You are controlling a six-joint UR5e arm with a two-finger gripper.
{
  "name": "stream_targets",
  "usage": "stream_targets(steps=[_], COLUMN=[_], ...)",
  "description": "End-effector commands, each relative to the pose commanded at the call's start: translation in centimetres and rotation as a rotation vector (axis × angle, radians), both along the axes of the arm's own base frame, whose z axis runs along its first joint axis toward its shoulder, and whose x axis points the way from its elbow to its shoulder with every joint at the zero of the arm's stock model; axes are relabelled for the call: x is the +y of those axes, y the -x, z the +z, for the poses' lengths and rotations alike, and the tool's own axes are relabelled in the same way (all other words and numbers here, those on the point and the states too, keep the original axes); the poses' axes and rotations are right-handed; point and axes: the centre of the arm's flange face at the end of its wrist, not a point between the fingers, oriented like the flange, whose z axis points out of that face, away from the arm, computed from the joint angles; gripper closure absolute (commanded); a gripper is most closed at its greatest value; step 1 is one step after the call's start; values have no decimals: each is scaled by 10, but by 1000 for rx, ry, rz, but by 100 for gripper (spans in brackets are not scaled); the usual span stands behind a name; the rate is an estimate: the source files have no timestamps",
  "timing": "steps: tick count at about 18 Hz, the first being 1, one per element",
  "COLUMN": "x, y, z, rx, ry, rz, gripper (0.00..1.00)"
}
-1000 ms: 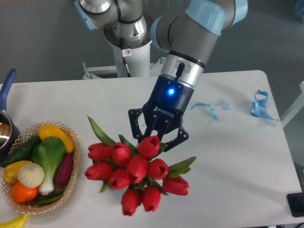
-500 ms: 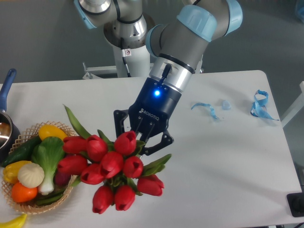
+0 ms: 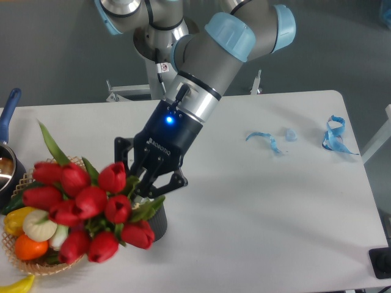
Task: Insert the flowers into the vase
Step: 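Carry the tulips toward the black vase, swinging the blooms over it, then lower the tulip stems into the black vase opening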
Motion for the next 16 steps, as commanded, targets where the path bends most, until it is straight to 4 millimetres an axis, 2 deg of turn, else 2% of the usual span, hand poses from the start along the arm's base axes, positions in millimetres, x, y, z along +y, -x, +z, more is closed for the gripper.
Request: stream_targets(steps=[5, 9, 16], x=[-12, -15, -12], y=[16, 15, 7], z=[-18, -41, -55], rx=[-20, 5, 11], ry=[-15, -15, -12], rz=[-4, -15, -33], gripper=[100, 100, 100])
